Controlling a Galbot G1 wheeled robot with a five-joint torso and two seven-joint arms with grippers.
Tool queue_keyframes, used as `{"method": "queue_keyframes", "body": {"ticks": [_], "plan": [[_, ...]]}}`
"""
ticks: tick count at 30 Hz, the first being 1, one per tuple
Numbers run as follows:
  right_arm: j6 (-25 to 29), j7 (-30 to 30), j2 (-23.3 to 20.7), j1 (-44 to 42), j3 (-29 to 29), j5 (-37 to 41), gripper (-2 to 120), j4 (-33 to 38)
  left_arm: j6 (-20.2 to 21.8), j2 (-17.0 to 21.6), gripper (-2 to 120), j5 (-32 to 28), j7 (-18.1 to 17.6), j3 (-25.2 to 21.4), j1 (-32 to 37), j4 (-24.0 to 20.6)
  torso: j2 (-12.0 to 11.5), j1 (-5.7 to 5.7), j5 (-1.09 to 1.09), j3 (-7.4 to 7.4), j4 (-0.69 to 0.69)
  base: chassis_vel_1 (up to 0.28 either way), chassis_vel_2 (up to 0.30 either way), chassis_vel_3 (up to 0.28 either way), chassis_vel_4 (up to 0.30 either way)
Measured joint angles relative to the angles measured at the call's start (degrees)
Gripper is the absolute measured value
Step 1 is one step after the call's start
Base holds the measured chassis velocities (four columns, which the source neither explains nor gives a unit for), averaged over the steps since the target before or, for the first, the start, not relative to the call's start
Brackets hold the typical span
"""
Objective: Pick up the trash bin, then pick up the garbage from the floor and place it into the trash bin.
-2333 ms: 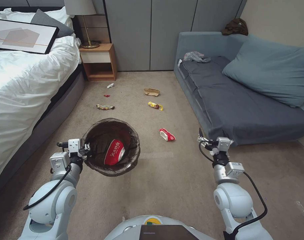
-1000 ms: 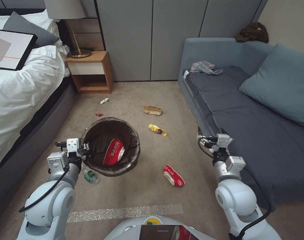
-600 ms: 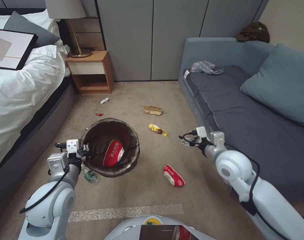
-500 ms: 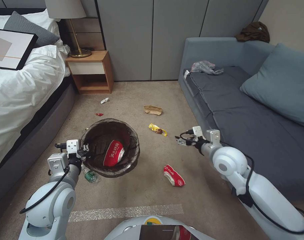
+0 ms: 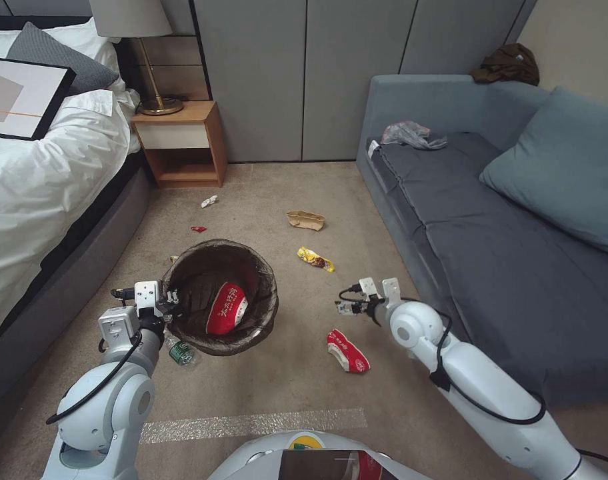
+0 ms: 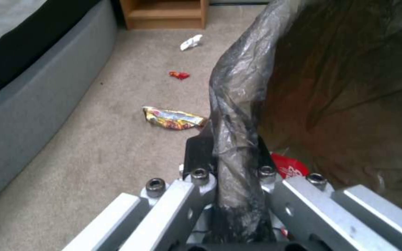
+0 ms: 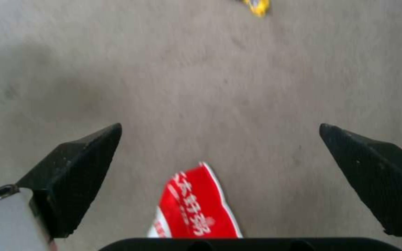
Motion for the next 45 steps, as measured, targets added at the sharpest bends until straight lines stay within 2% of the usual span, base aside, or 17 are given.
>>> {"method": "queue_keyframes", "body": {"ticks": [11,18,33,45], "plan": [[0.1,-1.4,2.4,-1.8,-0.3,-4.4,100,-3.3,-0.1,0.0,0,0.2,0.2,0.4,-0.4,0.7,0.0,0.0,-0.02,0.0,-0.01,0.0,0.0,0.0,0.0],[0.1,-2.3,6.3,-3.6,-0.6,-9.8,100,-7.0,-0.3,0.1,0,0.5,0.5,0.6,-0.7,1.3,0.0,0.0,0.01,0.0,0.01,0.0,0.0,0.0,0.0],[0.2,-4.0,7.7,-5.5,-3.8,-13.7,100,-7.5,-0.4,0.4,0,0.5,0.9,0.8,-0.9,1.7,0.0,0.0,-0.01,0.0,0.0,0.0,0.0,0.0,0.0],[0.2,-5.0,10.4,-7.1,-4.8,-17.8,99,-13.0,-0.7,0.6,0,0.4,1.2,0.4,-0.9,2.0,0.0,0.0,0.0,0.0,0.0,0.0,0.0,0.0,0.0]]}}
